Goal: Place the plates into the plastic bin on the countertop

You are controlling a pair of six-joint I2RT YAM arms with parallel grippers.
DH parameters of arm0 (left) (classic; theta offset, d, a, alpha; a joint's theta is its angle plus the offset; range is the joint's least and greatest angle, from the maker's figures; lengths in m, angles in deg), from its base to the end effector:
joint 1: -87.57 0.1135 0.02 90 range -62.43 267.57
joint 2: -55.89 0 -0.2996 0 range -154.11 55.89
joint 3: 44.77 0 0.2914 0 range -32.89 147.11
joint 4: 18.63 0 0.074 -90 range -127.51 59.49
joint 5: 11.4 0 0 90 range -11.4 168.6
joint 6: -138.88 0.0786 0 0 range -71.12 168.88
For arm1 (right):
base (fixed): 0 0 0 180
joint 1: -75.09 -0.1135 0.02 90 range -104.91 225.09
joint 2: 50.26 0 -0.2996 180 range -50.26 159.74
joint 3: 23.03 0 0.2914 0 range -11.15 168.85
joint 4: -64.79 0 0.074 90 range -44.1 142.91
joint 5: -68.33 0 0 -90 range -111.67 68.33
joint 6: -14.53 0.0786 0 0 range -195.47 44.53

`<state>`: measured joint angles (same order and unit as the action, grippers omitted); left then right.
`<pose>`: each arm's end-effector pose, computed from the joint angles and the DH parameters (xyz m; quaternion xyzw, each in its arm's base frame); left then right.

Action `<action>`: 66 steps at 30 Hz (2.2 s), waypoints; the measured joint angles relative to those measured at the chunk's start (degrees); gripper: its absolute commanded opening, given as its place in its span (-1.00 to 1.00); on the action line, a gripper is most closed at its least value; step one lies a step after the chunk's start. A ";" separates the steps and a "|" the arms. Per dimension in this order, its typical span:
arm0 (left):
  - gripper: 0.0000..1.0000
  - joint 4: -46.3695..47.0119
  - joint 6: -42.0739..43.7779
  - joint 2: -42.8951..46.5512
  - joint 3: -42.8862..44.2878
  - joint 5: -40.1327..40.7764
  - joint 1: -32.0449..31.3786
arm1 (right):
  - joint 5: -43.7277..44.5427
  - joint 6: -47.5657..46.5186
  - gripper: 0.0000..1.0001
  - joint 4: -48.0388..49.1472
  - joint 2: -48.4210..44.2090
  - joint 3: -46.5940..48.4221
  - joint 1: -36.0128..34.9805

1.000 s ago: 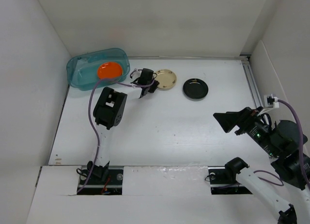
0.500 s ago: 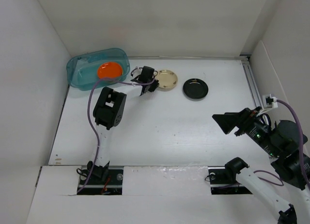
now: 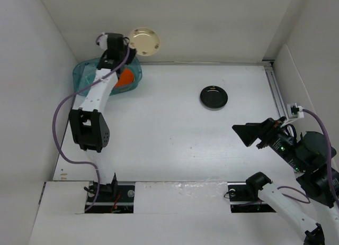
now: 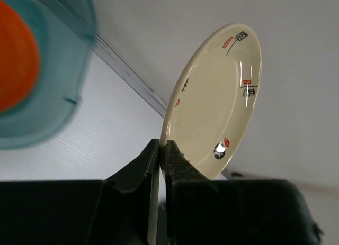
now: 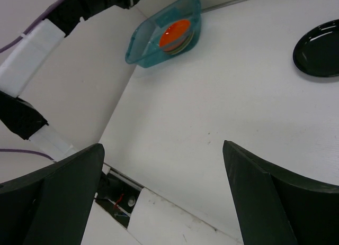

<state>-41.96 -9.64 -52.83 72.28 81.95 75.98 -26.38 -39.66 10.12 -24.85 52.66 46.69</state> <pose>0.5414 -0.1064 0.4000 -0.3321 0.7203 -0.3305 0.5114 0.0739 0.0473 0.4545 0.0195 0.7333 0.3864 0.5591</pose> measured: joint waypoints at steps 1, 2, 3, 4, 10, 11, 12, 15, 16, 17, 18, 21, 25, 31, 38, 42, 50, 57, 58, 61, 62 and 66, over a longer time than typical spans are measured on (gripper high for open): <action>-1.00 -0.61 0.44 0.39 0.00 0.17 2.56 | 0.00 0.00 0.99 0.00 0.00 0.00 0.00; -1.00 -1.18 0.87 0.42 -0.09 0.11 5.11 | 0.02 -0.02 0.99 0.00 0.00 0.00 0.00; -1.00 -1.77 1.33 0.37 -0.46 0.11 7.69 | 0.13 -0.02 0.99 0.00 0.00 0.00 0.00; -1.00 -2.40 1.77 0.15 -1.22 0.07 10.10 | 0.22 -0.02 0.99 0.00 0.00 0.00 0.00; -1.00 -6.29 3.67 -3.39 -5.44 -0.90 18.58 | 0.42 -0.02 0.99 -0.02 0.02 0.00 0.00; -1.00 -6.67 3.91 -4.09 -5.49 -0.98 18.88 | 0.44 -0.02 0.99 -0.02 0.04 0.00 0.00; -1.00 -7.04 4.22 -5.11 -5.49 -1.27 19.12 | 0.44 -0.02 0.99 -0.02 0.07 0.00 0.00; -0.99 -7.89 5.14 -7.85 -5.49 -1.90 19.12 | 0.44 -0.02 0.99 -0.02 0.20 0.00 0.00; -0.91 -8.33 5.55 -8.61 -5.49 -2.23 19.08 | 0.44 -0.04 0.99 -0.02 0.22 0.00 0.00; -0.79 -8.70 5.81 -9.11 -5.49 -2.54 19.06 | 0.44 -0.02 0.99 -0.04 0.22 0.00 0.00; -0.60 -9.11 6.03 -9.44 -5.49 -2.84 19.04 | 0.44 -0.02 0.99 -0.04 0.22 0.00 0.00; 0.25 -9.42 6.69 -9.44 -5.49 -3.48 18.73 | 0.44 -0.04 0.99 -0.04 0.22 0.00 0.00; 0.99 -9.49 7.21 -7.19 -5.60 -3.54 18.67 | 0.44 -0.02 0.99 -0.07 0.22 0.00 0.00; 0.99 -6.14 11.98 6.54 -6.93 -1.42 14.60 | 0.44 -0.02 0.99 -0.02 0.22 0.00 0.00; 0.99 7.04 17.44 16.24 -10.12 -10.47 -1.95 | 2.73 -0.04 0.99 -0.48 1.70 0.74 0.00; 0.93 11.19 17.99 9.33 -14.75 -13.88 -12.85 | 4.26 -0.04 0.99 -1.46 2.60 3.69 0.00; 0.87 19.26 14.45 -16.02 -17.62 -24.00 -20.48 | 5.57 0.07 0.99 -3.39 0.76 4.92 0.00; 0.82 25.75 10.88 -24.90 -6.75 -28.41 -20.85 | 6.60 0.22 0.99 -7.04 -2.05 4.92 0.00; 0.80 25.70 10.23 -26.27 -5.53 -28.61 -21.03 | 6.71 0.22 0.99 -7.48 -2.34 4.92 0.00; 0.73 27.08 7.80 -30.14 -2.25 -29.29 -21.57 | 6.93 0.22 0.99 -8.50 -3.04 4.92 0.00; 0.68 26.84 7.32 -30.53 -1.29 -28.87 -21.75 | 7.06 0.20 0.99 -8.70 -3.13 4.92 0.00; 0.07 23.87 5.88 -32.48 2.34 -27.58 -22.14 | 7.28 0.15 0.99 -9.77 -3.26 4.96 0.00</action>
<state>-18.09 -3.76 -85.31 74.62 54.37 53.83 -19.10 -39.50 0.35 -28.11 57.63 46.69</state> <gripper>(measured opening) 0.669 0.993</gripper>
